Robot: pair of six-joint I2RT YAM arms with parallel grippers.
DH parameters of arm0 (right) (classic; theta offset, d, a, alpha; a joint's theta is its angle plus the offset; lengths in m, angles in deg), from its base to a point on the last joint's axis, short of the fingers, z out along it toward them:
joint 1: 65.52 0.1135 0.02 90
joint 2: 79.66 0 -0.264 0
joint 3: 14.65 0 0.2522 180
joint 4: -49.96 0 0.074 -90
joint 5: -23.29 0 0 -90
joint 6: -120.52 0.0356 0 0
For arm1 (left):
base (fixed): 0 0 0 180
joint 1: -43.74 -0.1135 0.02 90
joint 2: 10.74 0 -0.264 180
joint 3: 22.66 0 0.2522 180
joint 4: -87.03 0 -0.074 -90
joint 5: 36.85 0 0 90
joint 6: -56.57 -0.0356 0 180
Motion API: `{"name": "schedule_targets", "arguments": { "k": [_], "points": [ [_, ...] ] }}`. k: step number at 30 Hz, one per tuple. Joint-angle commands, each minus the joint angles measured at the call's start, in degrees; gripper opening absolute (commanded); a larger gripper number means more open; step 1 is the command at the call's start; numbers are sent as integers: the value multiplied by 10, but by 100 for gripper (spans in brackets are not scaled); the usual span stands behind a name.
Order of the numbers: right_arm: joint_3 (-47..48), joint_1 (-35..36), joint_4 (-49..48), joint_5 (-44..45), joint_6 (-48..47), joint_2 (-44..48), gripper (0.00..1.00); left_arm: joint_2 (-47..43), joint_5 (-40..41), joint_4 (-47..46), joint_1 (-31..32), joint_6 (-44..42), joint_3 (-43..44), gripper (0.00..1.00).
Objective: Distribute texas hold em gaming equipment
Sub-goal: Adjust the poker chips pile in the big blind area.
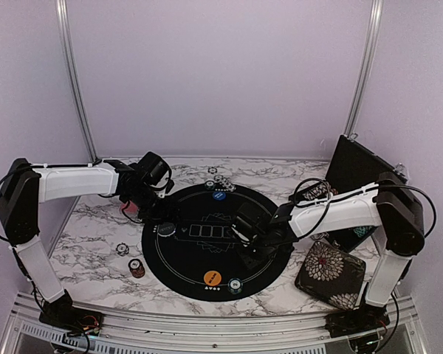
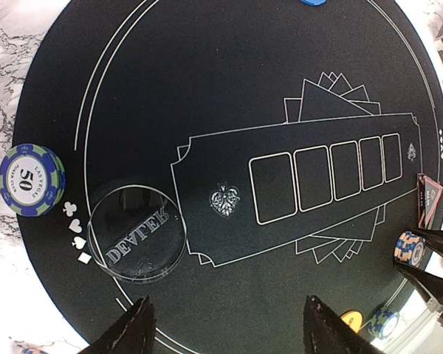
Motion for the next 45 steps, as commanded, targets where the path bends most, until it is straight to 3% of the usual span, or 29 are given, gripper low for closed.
{"name": "schedule_targets", "arguments": {
  "k": [1, 31, 36, 45],
  "points": [
    [-8, -12, 44, -10, 1, -13, 28, 4, -7, -7, 2, -11, -9, 70],
    [17, -7, 52, -6, -2, -37, 54, 5, -9, -7, 2, -13, -9, 70],
    [2, -7, 32, -31, 0, -34, 53, 6, -9, -6, 2, -13, -10, 70],
    [-14, -4, 28, -42, 6, -30, 36, 6, -9, -7, 2, -12, -13, 70]
  ]
}}
